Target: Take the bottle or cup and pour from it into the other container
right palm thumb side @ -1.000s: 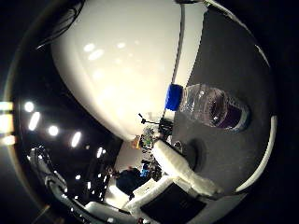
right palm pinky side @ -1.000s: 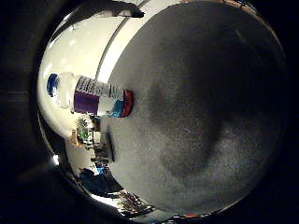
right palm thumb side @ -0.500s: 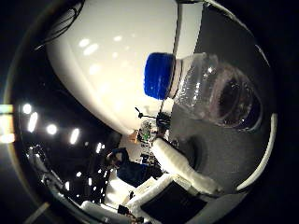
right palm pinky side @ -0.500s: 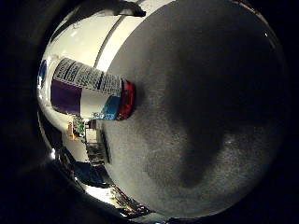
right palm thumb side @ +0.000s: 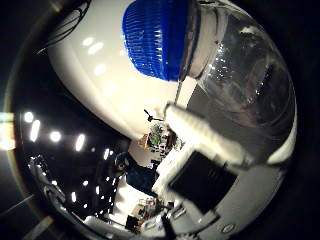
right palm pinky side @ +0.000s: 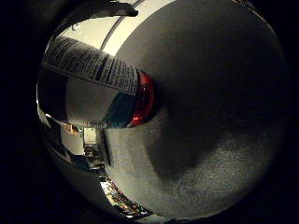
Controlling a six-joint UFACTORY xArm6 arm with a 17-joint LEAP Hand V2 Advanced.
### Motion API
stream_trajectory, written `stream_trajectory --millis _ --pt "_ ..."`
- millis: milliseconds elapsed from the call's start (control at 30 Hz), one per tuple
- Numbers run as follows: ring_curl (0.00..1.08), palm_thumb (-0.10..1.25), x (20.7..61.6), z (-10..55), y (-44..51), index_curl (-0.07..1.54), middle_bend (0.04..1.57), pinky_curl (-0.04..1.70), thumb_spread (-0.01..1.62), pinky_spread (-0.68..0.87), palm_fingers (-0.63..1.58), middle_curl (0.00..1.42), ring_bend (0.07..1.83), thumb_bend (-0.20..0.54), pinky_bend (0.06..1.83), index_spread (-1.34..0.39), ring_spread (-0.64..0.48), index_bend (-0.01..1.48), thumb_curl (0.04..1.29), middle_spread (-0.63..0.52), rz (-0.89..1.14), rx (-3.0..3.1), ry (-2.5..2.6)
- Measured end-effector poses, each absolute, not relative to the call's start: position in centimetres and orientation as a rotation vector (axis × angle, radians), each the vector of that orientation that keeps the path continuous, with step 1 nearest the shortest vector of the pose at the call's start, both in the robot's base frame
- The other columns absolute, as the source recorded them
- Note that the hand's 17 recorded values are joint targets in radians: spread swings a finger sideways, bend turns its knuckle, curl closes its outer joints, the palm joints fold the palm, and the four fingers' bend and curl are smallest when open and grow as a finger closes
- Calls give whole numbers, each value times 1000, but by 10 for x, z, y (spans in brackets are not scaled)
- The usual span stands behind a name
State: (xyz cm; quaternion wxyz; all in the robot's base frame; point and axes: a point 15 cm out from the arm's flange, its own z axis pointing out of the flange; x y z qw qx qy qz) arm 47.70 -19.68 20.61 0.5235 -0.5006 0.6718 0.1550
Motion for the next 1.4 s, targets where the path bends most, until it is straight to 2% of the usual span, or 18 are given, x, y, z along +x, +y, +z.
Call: stream_trajectory --millis 100,267,400,500,633,833,1133,1400 --pt "323 636 477 205 -192 377 668 -16 1083 37 822 501 991 -19 962 -223 -68 213 341 -87 394 -1196 1607" --pt "353 699 481 208 -180 430 718 6 1070 -177 1087 538 1022 -14 1152 -241 -93 243 370 -92 418 -1219 1605" --pt "404 768 481 210 -169 546 850 79 1045 -323 1273 585 1090 -15 1236 -239 -109 461 405 -100 455 -1225 1587" --pt "442 810 480 211 -164 623 986 163 1033 -312 1356 617 1146 -14 1302 -206 -116 654 422 -84 480 -1225 1570" --pt "503 891 481 214 -163 699 1125 271 988 -256 1314 649 1258 -9 1414 -176 -139 892 475 -85 478 -1235 1562" --pt "590 1011 482 226 -164 748 1285 398 901 -201 1182 709 1369 -6 1551 -166 -180 1110 582 -107 456 -1250 1551" --pt "644 1050 464 270 -160 759 1332 518 690 -171 1133 733 1431 -20 1561 -163 -182 1170 742 -112 363 -1439 1579" --pt "658 1051 437 315 -155 762 1344 597 601 -175 1129 742 1426 -18 1506 -163 -184 1186 829 -113 257 -1631 1693"
